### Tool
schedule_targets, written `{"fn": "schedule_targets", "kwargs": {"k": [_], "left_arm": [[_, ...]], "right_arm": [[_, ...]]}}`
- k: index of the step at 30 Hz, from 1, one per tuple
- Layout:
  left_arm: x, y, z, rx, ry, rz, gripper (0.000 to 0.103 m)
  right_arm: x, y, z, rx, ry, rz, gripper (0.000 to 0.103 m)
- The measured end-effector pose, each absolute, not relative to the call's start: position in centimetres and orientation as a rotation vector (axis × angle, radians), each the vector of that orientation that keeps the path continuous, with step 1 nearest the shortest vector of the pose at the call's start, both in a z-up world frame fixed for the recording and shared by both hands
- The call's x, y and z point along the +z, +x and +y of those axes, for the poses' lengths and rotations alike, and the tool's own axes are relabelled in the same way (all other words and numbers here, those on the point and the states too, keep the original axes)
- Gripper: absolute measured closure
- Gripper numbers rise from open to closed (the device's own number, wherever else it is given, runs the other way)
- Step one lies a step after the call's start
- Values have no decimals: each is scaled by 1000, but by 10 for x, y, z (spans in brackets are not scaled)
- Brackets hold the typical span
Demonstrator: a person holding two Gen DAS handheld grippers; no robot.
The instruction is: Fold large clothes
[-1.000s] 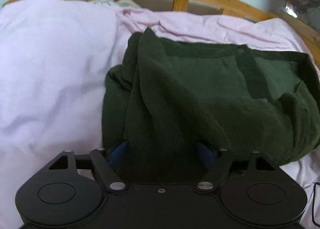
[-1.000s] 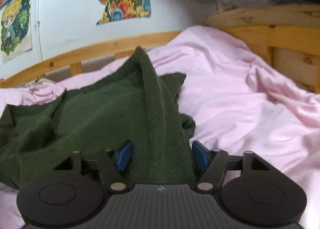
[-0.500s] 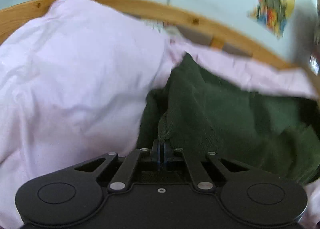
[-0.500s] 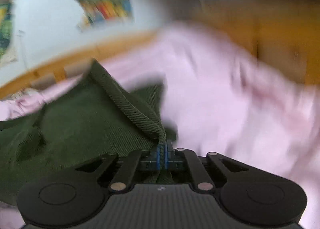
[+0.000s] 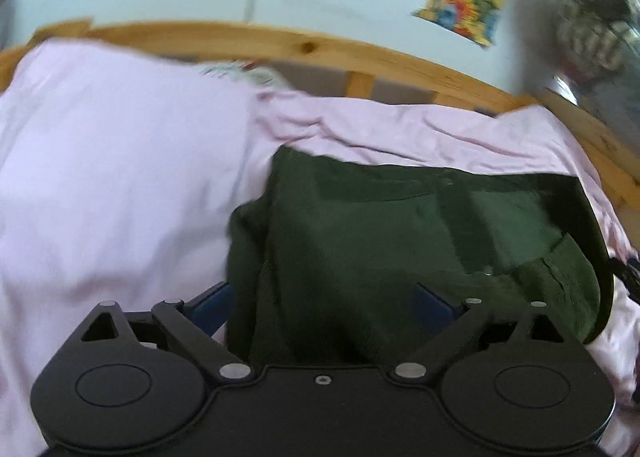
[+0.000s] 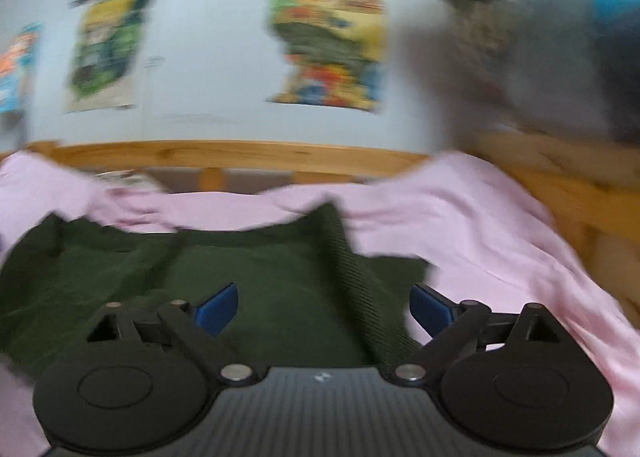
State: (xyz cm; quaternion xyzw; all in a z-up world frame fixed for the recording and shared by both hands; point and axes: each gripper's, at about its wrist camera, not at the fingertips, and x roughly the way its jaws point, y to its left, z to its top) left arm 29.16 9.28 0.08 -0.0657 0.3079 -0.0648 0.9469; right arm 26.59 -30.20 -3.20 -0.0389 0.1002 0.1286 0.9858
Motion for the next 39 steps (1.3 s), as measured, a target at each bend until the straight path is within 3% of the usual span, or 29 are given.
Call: {"fn": "schedule_targets", "kwargs": {"k": [5,6,7,8,9,10,11,16,21,23,24,25,26,31,32,33,34,35,39], "left_arm": [[1,327,57,-265,2,698,11],[-3,336,52,-334,-14,756,13],[-8,344,49,-383,-37,798,17],[-13,352,46,-403,-47,828,22],[-19,359,42,-387,-40,852,25],[-25,365,41,-361,-31,869,39],[-31,370,40,-328,-23,885,59],[-33,373,58,-263,-81,840,88],[-17,350,91,-226,-204,720,67],[-14,341,104,-217,-250,709,56],[-13,335,109,-205,-268,704,51],[-10,329,115,-186,-280,696,35],[-10,321,121,-162,-288,687,20],[-14,291,144,-96,-327,665,5],[-17,287,146,-82,-335,674,3],[-21,284,148,-75,-343,687,3],[-25,281,150,-72,-351,704,2],[-31,280,151,-70,-359,728,1],[-46,278,150,-54,-377,787,1]], "right_arm": [[-21,311,-292,603,152,471,18],[-22,322,-286,615,134,523,25],[-24,327,-276,621,91,573,48],[-27,332,-268,624,55,607,64],[-30,335,-259,622,20,639,94],[-32,332,-253,613,-3,641,95],[-30,330,-249,594,-31,627,95],[3,333,-251,501,60,504,96],[-48,350,-238,479,19,641,93],[-42,334,-247,471,58,583,74],[-38,326,-256,460,80,545,46],[-29,315,-267,435,110,477,34],[-24,304,-276,419,127,424,33],[-19,293,-321,122,107,282,16],[-23,300,-327,90,118,304,18],[-30,309,-335,71,135,336,36],[-36,318,-339,47,152,383,89],[-41,324,-347,6,194,432,100],[-49,322,-372,-124,361,468,101]]}}
